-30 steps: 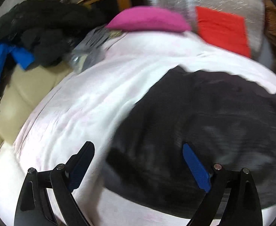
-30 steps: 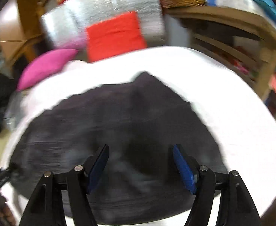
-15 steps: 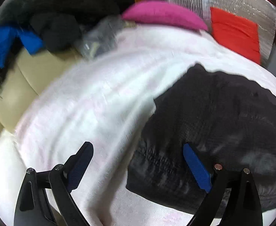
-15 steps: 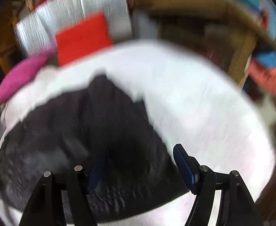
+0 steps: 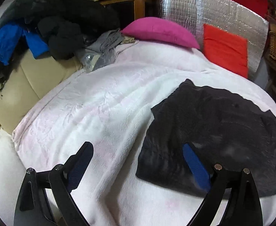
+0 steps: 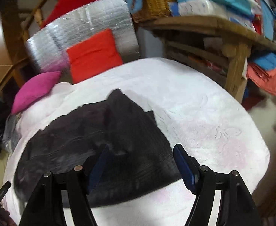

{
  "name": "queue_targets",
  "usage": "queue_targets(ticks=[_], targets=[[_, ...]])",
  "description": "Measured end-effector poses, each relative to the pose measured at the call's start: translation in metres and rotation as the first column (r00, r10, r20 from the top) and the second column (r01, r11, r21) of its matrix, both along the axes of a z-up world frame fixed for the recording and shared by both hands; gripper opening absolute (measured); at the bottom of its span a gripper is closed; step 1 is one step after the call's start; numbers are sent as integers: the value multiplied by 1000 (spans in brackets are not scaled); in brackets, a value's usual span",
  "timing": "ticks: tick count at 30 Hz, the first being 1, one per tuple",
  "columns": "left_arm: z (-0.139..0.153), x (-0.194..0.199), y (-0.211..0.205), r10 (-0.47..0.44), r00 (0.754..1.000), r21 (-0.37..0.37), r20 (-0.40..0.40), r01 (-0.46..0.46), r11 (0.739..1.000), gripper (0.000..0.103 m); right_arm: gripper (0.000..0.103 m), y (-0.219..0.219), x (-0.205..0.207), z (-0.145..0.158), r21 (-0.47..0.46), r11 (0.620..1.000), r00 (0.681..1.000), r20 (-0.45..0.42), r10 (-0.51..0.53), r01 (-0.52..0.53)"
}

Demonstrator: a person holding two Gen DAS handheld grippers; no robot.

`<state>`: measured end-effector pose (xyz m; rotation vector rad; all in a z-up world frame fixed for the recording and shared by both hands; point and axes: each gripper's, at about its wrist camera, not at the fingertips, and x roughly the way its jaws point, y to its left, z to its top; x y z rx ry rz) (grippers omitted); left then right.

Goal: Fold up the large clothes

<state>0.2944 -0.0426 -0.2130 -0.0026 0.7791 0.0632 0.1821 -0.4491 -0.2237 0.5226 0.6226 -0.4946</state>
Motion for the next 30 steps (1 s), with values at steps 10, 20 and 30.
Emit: queue_targets(ticks=[10,20,30], targets=[[101,-118,-5,-112,975,73,194,99,992,103,77,82,-62,69,-59,987,987,54,154,-151],[198,-237,-32,-237,896,191,376,175,966,103,79,149,-142,133,-196,958,963,129,237,-210],[235,-283,-24,-221,857,162,465,163,973,103,79,191,-193,177,-325,926,953,163,254,-191]])
